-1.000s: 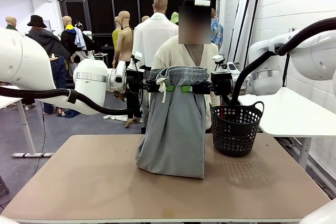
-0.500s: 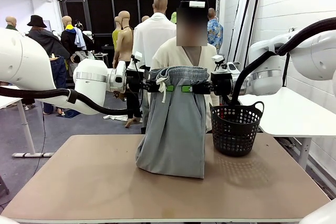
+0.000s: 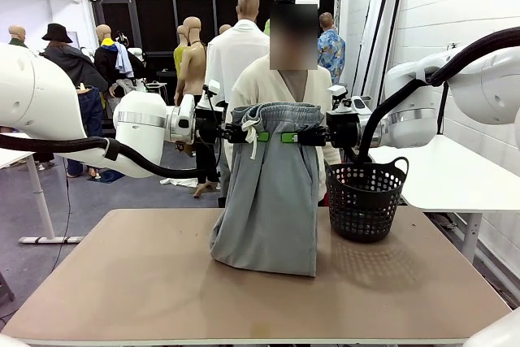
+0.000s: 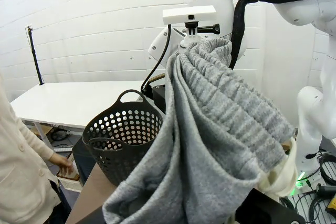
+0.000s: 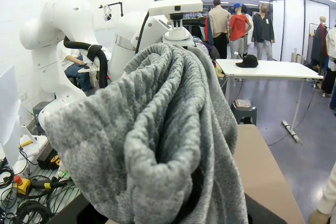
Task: Fold the training pants.
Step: Fold the Training pants in half.
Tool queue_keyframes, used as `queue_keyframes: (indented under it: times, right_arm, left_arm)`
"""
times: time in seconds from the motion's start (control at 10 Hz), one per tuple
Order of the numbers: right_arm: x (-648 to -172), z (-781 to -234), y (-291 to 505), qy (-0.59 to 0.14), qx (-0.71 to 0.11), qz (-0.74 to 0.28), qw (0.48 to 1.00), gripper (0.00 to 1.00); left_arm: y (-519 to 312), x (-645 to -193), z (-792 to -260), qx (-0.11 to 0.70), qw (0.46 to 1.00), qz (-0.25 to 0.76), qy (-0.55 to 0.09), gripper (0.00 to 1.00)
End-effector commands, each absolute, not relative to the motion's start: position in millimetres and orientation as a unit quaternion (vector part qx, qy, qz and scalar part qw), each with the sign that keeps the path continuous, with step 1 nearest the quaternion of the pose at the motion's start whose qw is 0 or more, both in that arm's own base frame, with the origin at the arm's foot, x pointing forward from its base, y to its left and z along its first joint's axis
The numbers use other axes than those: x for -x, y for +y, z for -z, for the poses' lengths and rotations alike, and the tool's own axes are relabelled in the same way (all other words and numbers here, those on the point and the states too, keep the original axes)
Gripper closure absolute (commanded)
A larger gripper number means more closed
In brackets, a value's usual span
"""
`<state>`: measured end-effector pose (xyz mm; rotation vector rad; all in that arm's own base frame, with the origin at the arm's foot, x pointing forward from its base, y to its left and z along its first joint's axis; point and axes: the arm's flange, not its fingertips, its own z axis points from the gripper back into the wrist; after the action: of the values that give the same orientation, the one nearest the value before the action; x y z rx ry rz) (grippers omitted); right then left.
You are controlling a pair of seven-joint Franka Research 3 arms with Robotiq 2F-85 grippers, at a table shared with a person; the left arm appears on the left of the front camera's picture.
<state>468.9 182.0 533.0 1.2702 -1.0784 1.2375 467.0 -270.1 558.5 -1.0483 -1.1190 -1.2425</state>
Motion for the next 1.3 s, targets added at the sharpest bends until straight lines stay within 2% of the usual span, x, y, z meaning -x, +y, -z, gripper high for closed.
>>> queue_keyframes:
  times: [0.0, 0.6, 1.2]
  right_arm:
    - [-468, -537, 184, -0.450, -0.529, -0.513, 0.504, 1.00]
    - [-468, -537, 184, -0.450, -0.529, -0.513, 0.504, 1.00]
    - [-469, -518, 196, -0.417, -0.541, -0.515, 0.518, 1.00]
  left_arm:
    - [-269, -463, -558, 0.444, 0.542, 0.521, -0.487, 1.00]
    - [-269, -463, -558, 0.444, 0.542, 0.521, -0.487, 1.00]
    - [-251, -453, -545, 0.451, 0.581, 0.500, -0.457, 1.00]
